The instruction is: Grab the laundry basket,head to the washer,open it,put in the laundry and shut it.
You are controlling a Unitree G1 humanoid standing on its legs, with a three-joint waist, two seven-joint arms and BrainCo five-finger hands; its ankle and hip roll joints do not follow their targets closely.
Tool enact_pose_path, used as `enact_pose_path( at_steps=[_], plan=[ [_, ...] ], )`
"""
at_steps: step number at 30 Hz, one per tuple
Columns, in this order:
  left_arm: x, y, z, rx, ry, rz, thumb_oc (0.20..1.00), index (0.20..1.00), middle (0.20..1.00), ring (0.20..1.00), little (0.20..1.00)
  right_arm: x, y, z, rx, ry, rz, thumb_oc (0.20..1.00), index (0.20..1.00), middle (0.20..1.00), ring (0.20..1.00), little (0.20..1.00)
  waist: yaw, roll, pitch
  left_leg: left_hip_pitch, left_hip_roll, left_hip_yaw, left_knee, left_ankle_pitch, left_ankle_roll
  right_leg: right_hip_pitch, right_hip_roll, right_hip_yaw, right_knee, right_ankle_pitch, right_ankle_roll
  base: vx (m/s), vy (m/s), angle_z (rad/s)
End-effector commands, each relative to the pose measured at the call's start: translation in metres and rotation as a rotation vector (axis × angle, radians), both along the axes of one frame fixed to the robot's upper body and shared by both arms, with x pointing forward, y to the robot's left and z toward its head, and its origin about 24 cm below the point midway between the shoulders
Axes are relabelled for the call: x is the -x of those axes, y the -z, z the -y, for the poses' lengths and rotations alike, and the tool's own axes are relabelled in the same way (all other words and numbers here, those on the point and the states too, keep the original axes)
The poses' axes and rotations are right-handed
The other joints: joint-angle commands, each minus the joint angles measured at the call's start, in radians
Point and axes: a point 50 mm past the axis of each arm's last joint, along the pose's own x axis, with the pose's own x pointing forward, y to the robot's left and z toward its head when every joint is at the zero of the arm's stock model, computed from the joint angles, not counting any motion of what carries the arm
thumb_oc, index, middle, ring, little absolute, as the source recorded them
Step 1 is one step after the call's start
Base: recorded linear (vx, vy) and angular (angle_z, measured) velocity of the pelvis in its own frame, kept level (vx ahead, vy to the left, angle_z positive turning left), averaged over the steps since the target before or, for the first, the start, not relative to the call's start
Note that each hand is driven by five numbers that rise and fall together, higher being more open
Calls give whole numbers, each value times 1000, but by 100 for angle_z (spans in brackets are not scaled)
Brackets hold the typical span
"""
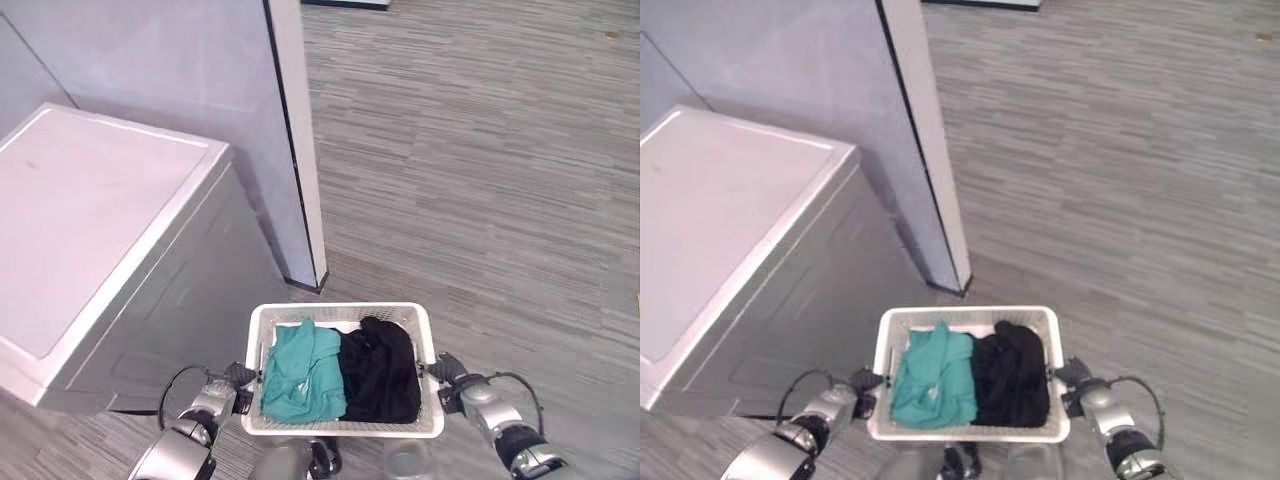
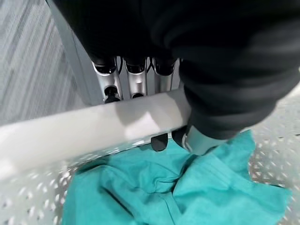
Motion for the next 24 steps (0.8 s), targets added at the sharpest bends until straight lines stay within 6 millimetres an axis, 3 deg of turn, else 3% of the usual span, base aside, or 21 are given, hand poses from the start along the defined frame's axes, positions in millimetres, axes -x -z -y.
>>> enact_pose_path(
  at_steps=[1,3,6,7,8,9,10,16,18,19,20,21,22,23,24],
  plan=[
    [-5,-13,-39,-66,-109,73,200,200,200,200,200,-28,-24,-11,-21,-79,120,200,200,200,200,200,-1,-32,-5,5,133,9,93,-43,-79,33,13,-82,-126,301,48,45,328,-49],
    [1,-10,-40,-57,-125,58,200,200,200,200,200,-28,-22,-15,-31,-89,115,200,200,200,200,200,6,-24,-8,46,108,46,0,2,-74,39,88,-114,-78,219,29,-5,306,-59],
    [4,-8,-38,-52,-114,46,200,200,200,200,200,-23,-18,-14,-46,-78,100,200,200,200,200,200,9,-17,-22,79,78,65,-98,63,-82,65,213,-105,-33,115,2,-41,226,-26],
    [2,-9,-36,-55,-89,49,200,200,200,200,200,-20,-16,-13,-58,-67,97,200,200,200,200,200,13,-24,-33,72,69,68,-134,116,-79,91,293,-68,-3,73,-25,-95,90,17],
    [2,-9,-36,-55,-89,49,200,200,200,200,200,-20,-16,-13,-58,-67,97,200,200,200,200,200,13,-24,-33,72,69,68,-134,116,-79,91,293,-68,-3,73,-25,-123,47,-1],
    [0,-10,-35,-60,-76,54,200,200,200,200,200,-16,-14,-11,-68,-53,91,200,200,200,200,200,14,-35,-44,67,59,56,-139,120,-71,114,350,5,25,50,-42,-53,-9,-3],
    [0,-9,-34,-56,-73,50,200,200,200,200,200,-13,-12,-10,-69,-42,86,200,200,200,200,200,19,-44,-55,60,52,56,-140,121,-66,134,366,21,24,52,-46,-53,-9,-13],
    [3,-7,-31,-37,-69,37,200,200,200,200,200,-13,-12,-3,-45,-30,79,200,200,200,200,200,33,-56,-63,26,50,70,-104,140,-71,175,392,55,-117,53,-84,-70,-46,13],
    [-10,-13,-21,-11,-44,84,200,200,200,200,200,-19,-23,6,-15,-37,123,200,200,200,200,200,43,-62,-22,-91,69,37,112,180,-121,175,385,61,-167,74,-116,-244,-89,6],
    [-15,-16,-16,2,-31,103,200,200,200,200,200,-22,-28,10,2,-40,138,200,200,200,200,200,51,-61,-4,-120,60,-17,169,192,-145,164,384,60,-162,80,-124,-230,-29,24],
    [-18,-17,-13,10,-27,114,200,200,200,200,200,-23,-30,12,8,-41,147,200,200,200,200,200,49,-62,2,-132,52,-50,183,177,-146,159,377,54,-159,80,-122,-168,22,38],
    [-21,-18,-9,15,-20,120,200,200,200,200,200,-23,-31,15,25,-40,148,200,200,200,200,200,39,-66,5,-128,74,-74,190,148,-133,152,362,47,-149,77,-113,-119,43,42],
    [-22,-18,-6,16,-12,120,200,200,200,200,200,-22,-31,17,28,-27,150,200,200,200,200,200,21,-76,5,-115,132,-46,185,124,-118,145,339,29,-143,80,-104,-99,83,51],
    [-22,-18,-3,21,-4,121,200,200,200,200,200,-21,-31,20,31,-14,149,200,200,200,200,200,11,-81,0,-99,180,-38,161,112,-108,138,320,18,-139,80,-98,-58,136,74],
    [-21,-17,-3,25,-5,117,200,200,200,200,200,-20,-31,21,28,-6,146,200,200,200,200,200,9,-82,-13,-88,215,-73,117,118,-106,128,302,15,-136,77,-89,-9,178,85]
  ],
)
